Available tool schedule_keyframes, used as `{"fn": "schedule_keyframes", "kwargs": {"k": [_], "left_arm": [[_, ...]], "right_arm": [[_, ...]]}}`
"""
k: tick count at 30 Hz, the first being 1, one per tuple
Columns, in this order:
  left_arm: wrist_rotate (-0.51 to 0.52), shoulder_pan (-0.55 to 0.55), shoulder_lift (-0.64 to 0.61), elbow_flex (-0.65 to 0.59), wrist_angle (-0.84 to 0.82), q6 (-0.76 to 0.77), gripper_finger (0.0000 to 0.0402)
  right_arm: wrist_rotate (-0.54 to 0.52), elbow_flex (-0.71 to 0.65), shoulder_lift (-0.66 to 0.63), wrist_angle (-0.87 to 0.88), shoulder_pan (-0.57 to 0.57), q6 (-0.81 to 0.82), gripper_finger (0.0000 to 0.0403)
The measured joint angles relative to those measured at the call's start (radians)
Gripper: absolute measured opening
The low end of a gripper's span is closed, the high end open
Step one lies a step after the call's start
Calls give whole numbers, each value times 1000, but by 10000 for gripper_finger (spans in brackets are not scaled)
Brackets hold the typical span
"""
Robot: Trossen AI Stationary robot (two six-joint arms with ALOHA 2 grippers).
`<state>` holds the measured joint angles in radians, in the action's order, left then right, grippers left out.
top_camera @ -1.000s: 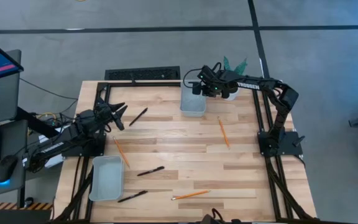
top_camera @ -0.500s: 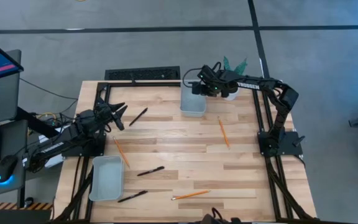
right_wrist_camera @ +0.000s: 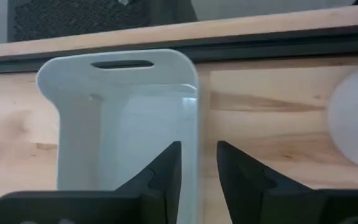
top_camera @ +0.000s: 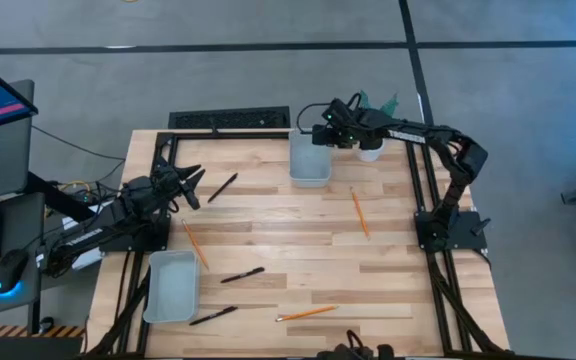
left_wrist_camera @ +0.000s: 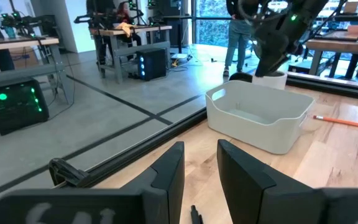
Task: Sort pens & pencils
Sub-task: Move the bottom gray bin to the top center of the table
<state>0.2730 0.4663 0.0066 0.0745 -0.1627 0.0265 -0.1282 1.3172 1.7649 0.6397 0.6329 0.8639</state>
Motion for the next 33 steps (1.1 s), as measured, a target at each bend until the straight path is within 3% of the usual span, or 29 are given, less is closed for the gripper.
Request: {"fn": "schedule_keyframes", "kwargs": {"k": [12,19,23,27,33], "left_arm": [[0,0,0,0,0,3,87],[-6,0,0,-6,47,125,87],[-107,0,0,15,163,212,87],[-235,-1,0,86,169,215,87],[-214,0,0,202,178,216,87]], "right_arm": [[-17,1,-265,-133,-61,-163,123],[28,1,-426,-143,-143,-308,123],[56,1,-484,-119,-201,-349,123],[57,1,-512,-77,-241,-361,123],[57,1,-506,-25,-260,-401,123]]}}
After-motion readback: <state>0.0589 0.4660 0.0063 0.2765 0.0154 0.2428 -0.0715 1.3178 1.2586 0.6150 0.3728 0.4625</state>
